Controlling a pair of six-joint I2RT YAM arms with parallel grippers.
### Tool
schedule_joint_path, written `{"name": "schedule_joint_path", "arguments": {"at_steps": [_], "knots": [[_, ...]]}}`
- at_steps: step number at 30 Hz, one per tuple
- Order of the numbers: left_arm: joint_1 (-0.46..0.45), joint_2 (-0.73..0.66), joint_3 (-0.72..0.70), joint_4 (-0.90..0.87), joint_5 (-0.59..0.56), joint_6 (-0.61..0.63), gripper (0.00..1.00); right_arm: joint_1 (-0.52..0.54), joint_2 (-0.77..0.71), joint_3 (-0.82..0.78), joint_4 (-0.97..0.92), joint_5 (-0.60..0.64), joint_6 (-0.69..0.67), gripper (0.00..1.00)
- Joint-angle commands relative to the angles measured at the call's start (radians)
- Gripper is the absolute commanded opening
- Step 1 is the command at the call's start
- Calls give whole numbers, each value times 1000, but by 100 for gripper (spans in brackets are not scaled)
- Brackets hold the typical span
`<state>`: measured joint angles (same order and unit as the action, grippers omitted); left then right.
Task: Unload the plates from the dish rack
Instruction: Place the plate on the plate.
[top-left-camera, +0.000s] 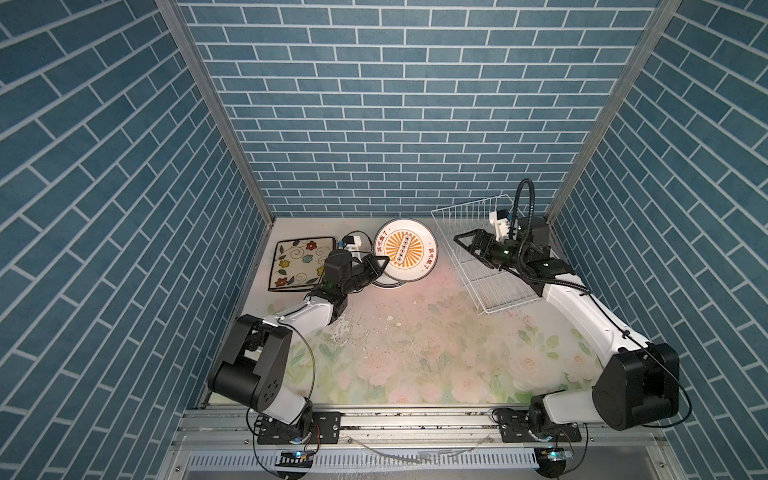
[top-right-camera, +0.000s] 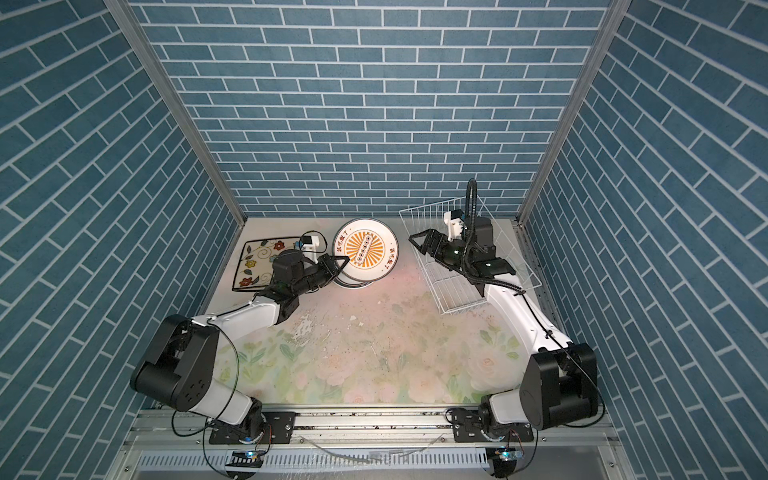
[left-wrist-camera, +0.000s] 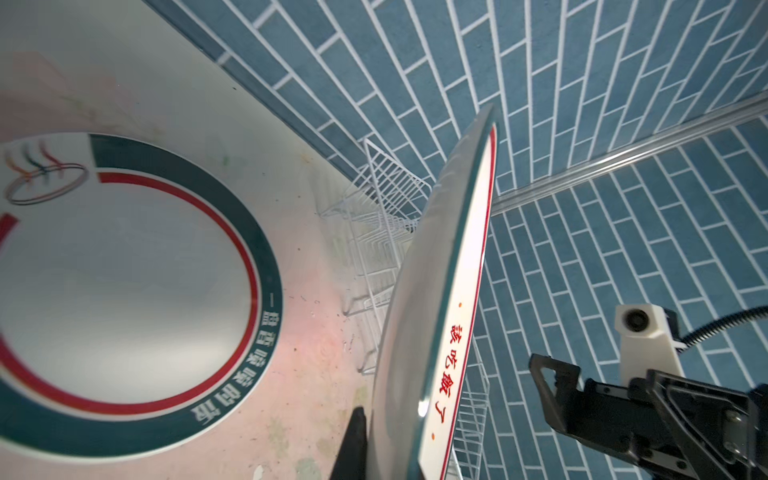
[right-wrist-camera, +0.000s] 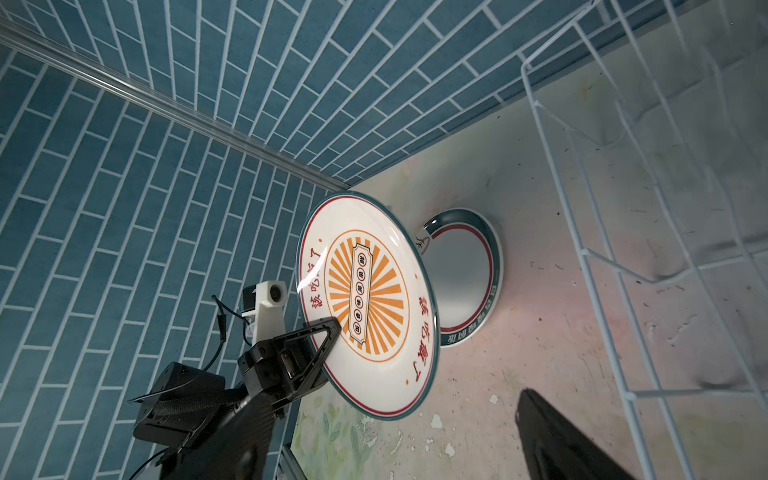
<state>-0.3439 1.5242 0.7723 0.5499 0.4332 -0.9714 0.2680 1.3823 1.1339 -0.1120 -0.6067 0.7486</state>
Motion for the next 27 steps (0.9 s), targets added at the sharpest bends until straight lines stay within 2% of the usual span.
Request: {"name": "schedule_joint_path", "arguments": {"at_steps": [1, 9, 15, 27], "knots": [[28, -28, 11, -53, -58, 49, 0, -14, -36, -23, -80, 53, -83, 93], [83, 59, 51, -65, -28, 46, 0, -33, -67, -33, -132, 65, -128, 94], [91, 116, 110, -144, -52, 110, 0, -46, -106, -43, -164, 76, -148, 94], [112, 249, 188, -135, -15, 108, 0, -65, -149, -60, -213, 76, -183, 94]]}}
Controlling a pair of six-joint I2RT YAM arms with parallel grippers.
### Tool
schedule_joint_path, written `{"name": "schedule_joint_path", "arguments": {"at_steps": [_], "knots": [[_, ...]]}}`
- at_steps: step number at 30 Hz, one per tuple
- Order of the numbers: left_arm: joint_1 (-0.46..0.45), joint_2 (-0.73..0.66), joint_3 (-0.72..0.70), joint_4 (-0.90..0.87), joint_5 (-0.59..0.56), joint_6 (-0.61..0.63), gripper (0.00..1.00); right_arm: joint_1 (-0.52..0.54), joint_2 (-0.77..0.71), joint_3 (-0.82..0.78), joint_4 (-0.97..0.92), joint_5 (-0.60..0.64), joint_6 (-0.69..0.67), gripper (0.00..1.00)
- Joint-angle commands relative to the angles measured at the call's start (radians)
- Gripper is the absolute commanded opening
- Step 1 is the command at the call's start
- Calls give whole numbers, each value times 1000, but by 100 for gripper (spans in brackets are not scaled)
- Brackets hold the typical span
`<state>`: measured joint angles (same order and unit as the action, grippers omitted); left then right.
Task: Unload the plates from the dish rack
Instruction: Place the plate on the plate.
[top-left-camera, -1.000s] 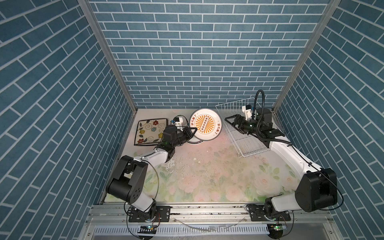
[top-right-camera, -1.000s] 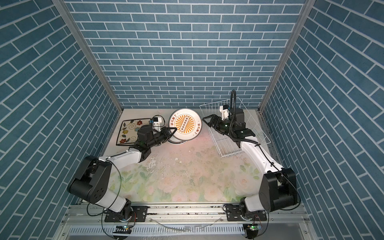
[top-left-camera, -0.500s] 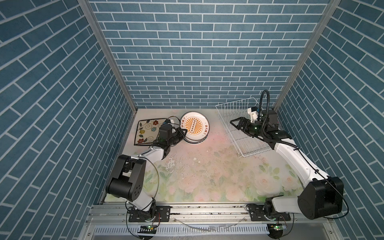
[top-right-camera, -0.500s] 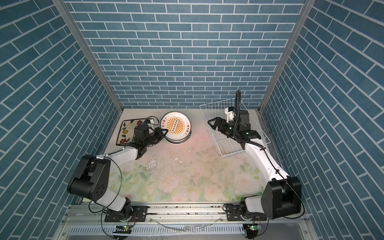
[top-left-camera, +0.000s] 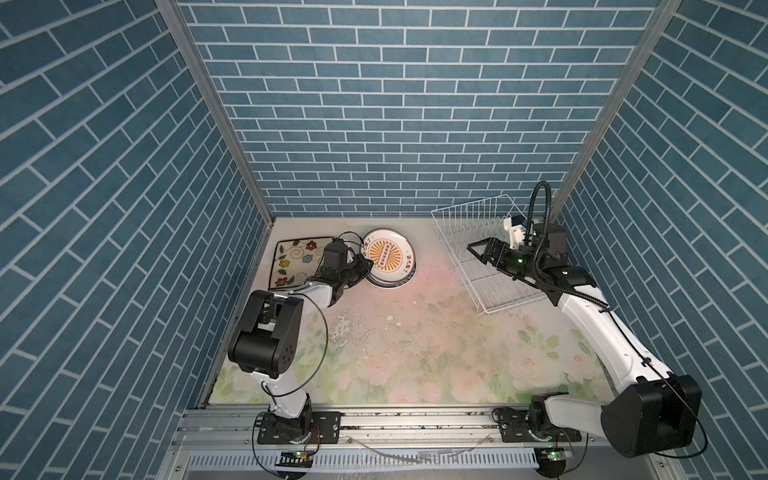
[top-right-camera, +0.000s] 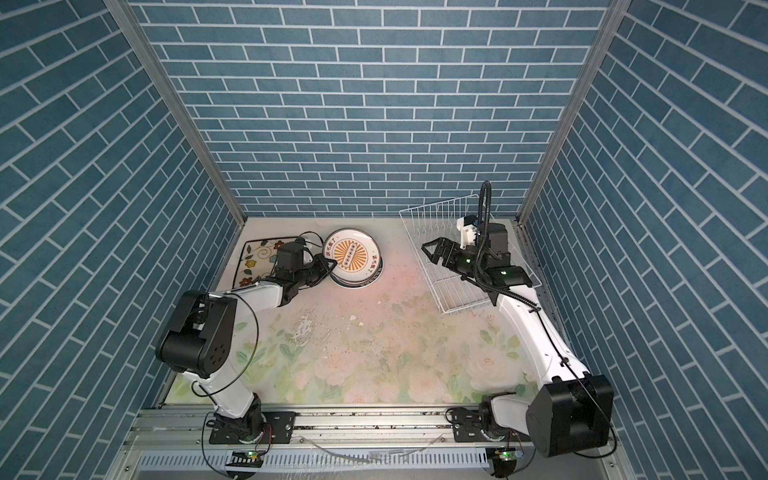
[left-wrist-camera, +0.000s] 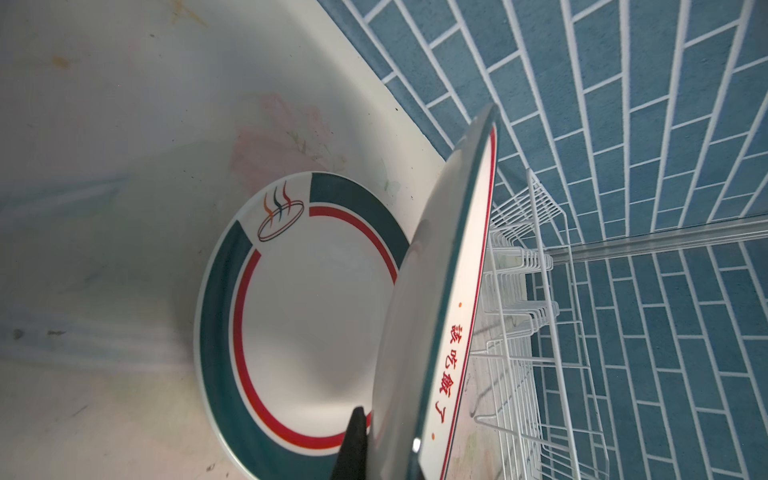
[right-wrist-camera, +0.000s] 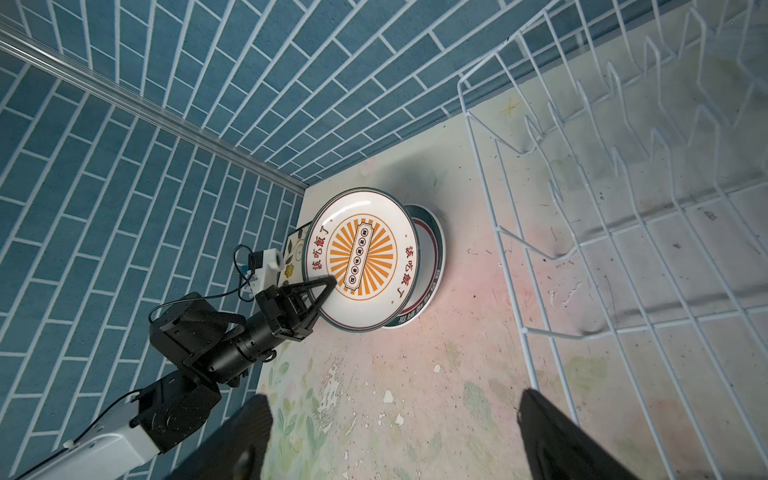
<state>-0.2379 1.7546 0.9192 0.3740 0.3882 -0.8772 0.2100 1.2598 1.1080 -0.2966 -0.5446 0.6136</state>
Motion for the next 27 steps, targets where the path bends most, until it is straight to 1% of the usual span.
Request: {"name": "schedule_joint_path", "arguments": {"at_steps": [1, 11, 24, 27], "knots": [[6, 27, 51, 40, 37, 16, 0, -8, -29, -37, -32, 14, -49, 94], [6, 96, 95, 3, 44, 26, 0, -23, -45, -50, -49, 8, -58, 94], [15, 131, 114, -35, 60, 29, 0, -29, -50, -49, -55, 2, -64, 94], [15, 126, 126, -76, 48, 41, 7, -29, -50, -48, -56, 0, -65, 94]]}}
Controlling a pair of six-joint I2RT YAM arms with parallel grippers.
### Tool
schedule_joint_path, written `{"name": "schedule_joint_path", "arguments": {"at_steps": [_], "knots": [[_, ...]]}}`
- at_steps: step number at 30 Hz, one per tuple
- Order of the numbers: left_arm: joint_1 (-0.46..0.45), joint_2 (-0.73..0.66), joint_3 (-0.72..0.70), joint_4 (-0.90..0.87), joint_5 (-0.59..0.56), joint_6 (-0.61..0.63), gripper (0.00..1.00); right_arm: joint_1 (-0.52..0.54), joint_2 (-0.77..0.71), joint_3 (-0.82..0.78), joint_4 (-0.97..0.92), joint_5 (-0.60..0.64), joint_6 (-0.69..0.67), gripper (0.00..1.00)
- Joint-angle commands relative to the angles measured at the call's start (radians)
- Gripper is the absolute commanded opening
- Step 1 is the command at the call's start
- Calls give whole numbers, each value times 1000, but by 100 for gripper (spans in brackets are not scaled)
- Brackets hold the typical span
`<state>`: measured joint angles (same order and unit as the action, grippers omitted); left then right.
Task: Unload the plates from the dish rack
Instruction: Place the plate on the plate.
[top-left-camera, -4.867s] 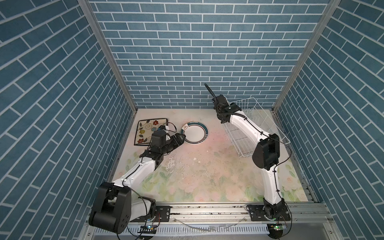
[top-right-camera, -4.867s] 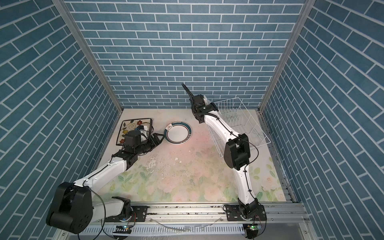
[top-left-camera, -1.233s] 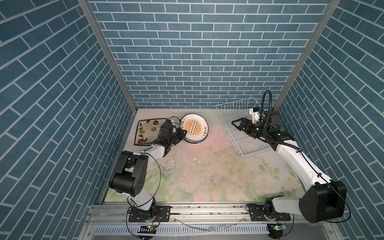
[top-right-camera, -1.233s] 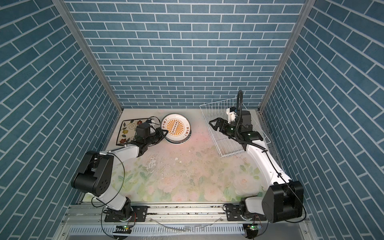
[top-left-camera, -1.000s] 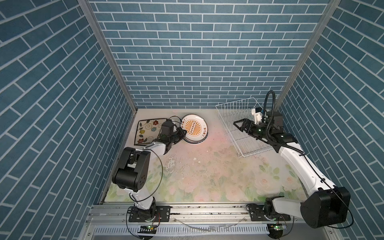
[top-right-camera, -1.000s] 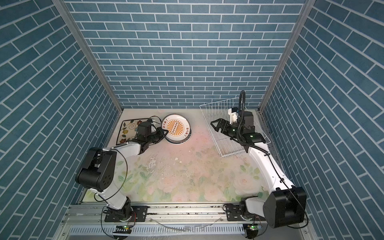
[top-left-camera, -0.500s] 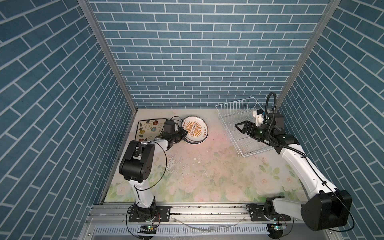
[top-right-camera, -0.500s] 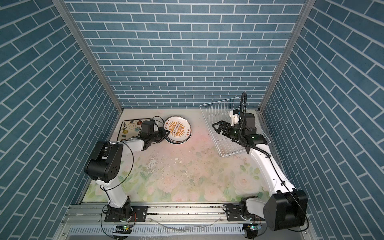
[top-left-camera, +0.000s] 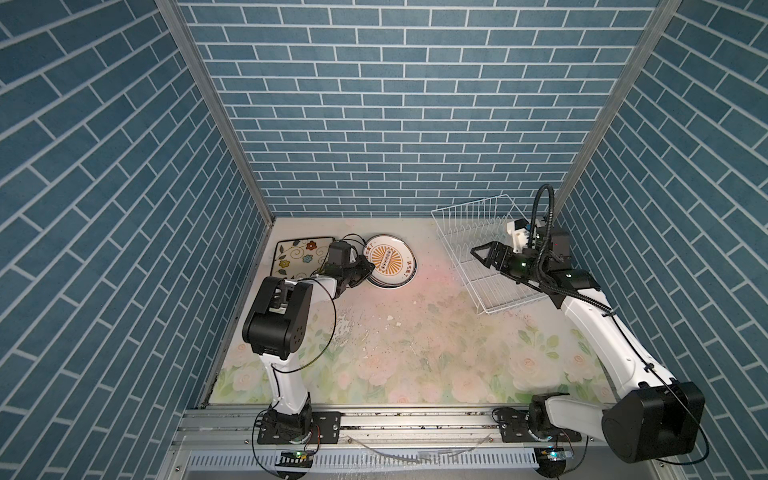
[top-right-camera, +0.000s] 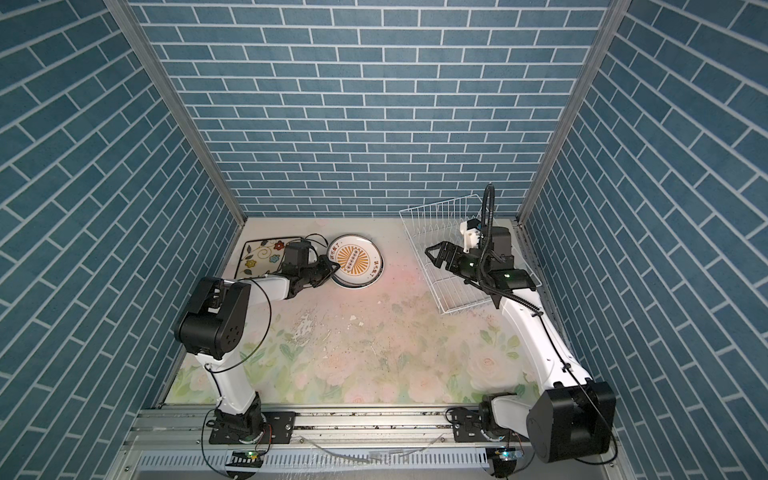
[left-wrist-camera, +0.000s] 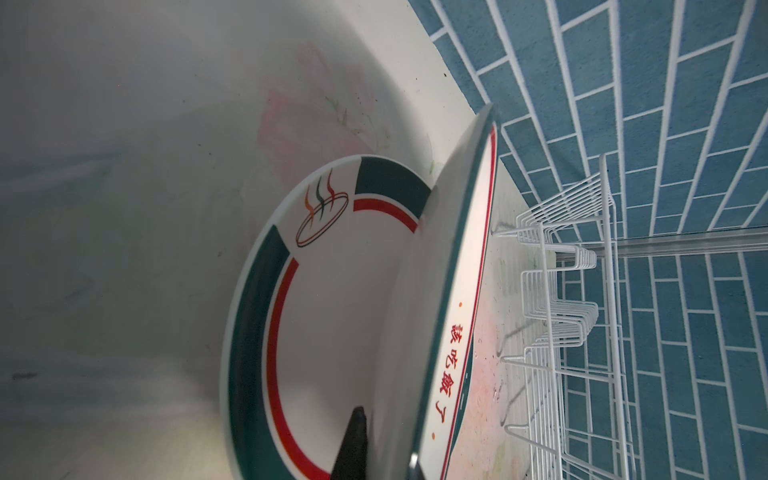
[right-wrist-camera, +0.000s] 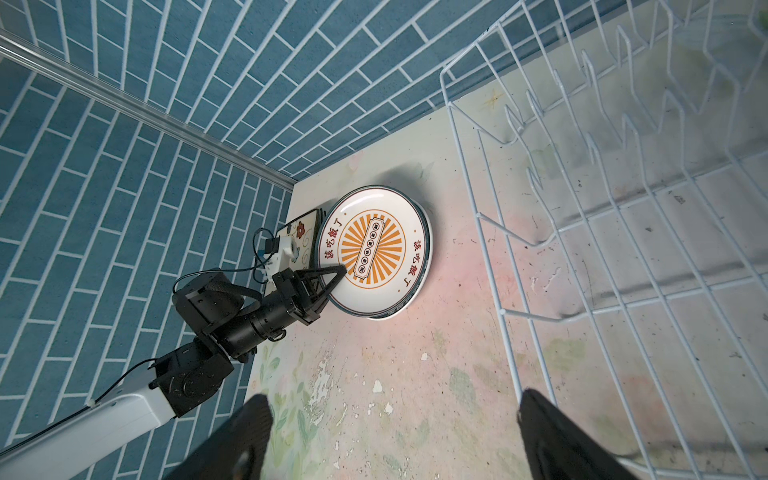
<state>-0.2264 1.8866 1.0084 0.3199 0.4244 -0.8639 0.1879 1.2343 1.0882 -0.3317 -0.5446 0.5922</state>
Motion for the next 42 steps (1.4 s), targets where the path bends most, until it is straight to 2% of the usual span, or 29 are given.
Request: {"name": "schedule_joint_path", "arguments": {"at_steps": [1, 9, 13, 17, 25, 30, 37, 42], "knots": [[4, -8, 42, -41, 6, 34, 11, -7, -24, -28, -22, 0, -43, 94], [4, -13, 77, -150, -12, 73, 30, -10, -28, -25, -28, 2, -48, 94], [5, -27, 97, -229, -43, 109, 49, -10, -29, -24, -31, 3, -51, 94], [3, -24, 133, -313, -46, 139, 58, -11, -29, -23, -33, 1, -52, 94], [-4, 1, 256, -560, -124, 262, 65, -15, -39, -28, -36, 6, -60, 93], [-10, 28, 285, -597, -109, 283, 68, -16, -39, -30, -39, 5, -67, 93], [-45, 58, 368, -724, -175, 348, 71, -21, -42, -26, -52, 9, -78, 93], [-50, 43, 363, -741, -214, 356, 72, -24, -50, -31, -55, 14, -81, 94]]}}
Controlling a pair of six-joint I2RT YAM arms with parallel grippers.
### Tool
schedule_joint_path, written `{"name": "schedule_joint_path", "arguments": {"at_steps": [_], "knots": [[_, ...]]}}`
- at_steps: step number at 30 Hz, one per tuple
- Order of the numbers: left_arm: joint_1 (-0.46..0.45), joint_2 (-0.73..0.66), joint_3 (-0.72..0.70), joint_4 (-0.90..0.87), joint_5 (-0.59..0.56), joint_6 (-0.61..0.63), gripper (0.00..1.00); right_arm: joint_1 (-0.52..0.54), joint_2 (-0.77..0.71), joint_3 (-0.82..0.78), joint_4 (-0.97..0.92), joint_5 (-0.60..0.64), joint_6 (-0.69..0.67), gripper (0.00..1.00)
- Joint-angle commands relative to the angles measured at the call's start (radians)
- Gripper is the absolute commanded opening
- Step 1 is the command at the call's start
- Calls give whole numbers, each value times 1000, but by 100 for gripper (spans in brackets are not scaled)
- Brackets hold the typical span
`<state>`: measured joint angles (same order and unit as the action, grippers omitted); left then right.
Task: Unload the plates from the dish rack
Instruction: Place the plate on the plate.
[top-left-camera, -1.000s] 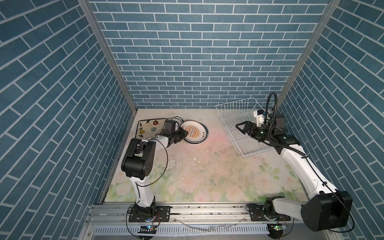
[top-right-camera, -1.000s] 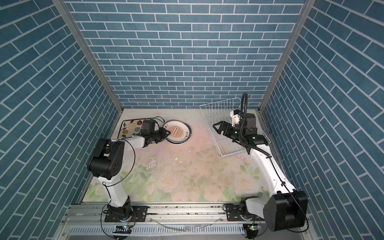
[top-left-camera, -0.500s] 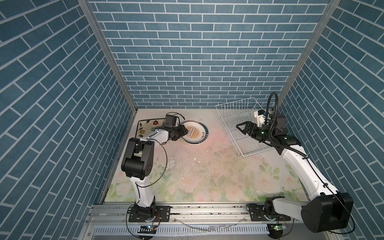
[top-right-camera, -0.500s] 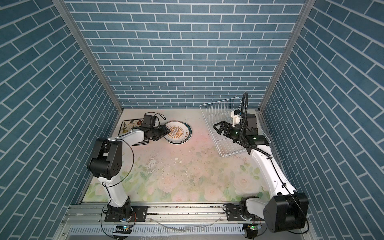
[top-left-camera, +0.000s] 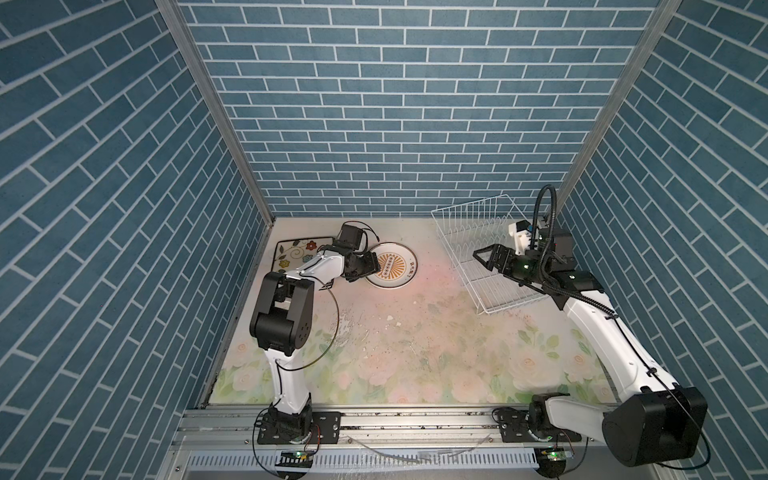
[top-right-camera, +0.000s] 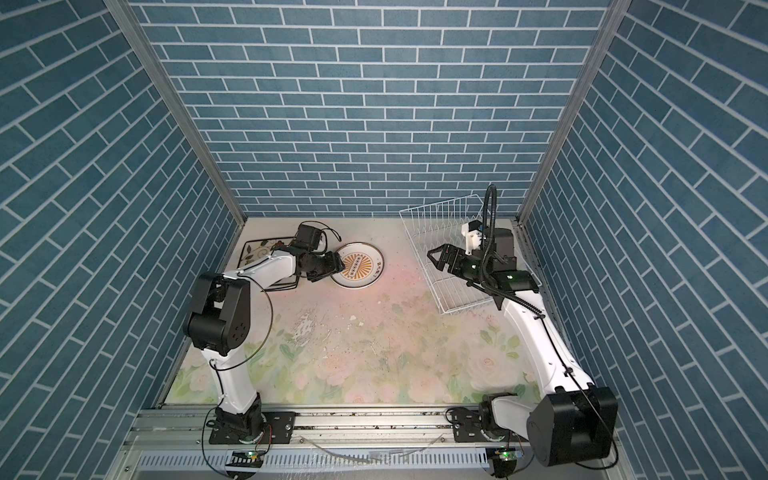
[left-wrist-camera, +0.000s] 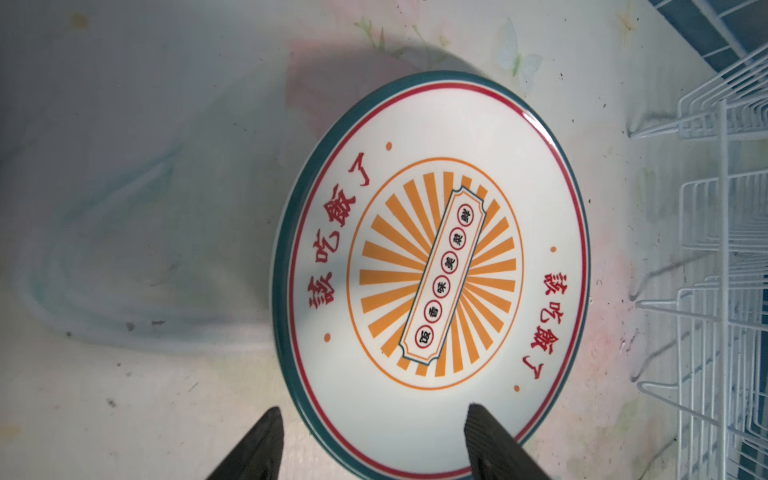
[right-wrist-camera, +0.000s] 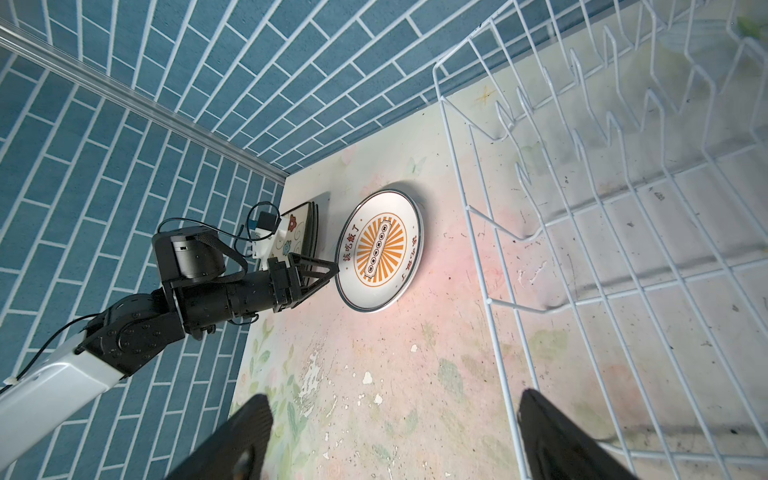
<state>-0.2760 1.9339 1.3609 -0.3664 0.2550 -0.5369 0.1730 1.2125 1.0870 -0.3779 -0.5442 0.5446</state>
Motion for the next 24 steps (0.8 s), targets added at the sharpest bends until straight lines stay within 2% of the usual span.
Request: {"name": "schedule_joint_path", "arguments": {"at_steps": [1, 6, 8, 10, 15, 18, 20, 24], "knots": [[-1, -13, 5, -52, -54, 29, 73, -10, -30, -28, -15, 20, -36, 94], [-2, -92, -33, -43, -108, 42, 78, -22, -50, -33, -51, 112, -56, 99], [-2, -150, -63, -30, -135, 56, 86, -25, -71, -54, -52, 202, -76, 99], [-2, -214, -100, -10, -166, 65, 99, -30, -93, -84, -39, 298, -98, 99], [-2, -386, -204, 67, -250, 117, 100, -36, -144, -179, 36, 520, -210, 99], [-4, -511, -318, 190, -332, 158, 100, -42, -181, -261, 135, 659, -290, 99], [-5, -604, -435, 331, -397, 193, 100, -51, -213, -345, 256, 754, -328, 99], [-5, -762, -672, 624, -499, 262, 100, -93, -205, -463, 438, 828, -382, 99]]}}
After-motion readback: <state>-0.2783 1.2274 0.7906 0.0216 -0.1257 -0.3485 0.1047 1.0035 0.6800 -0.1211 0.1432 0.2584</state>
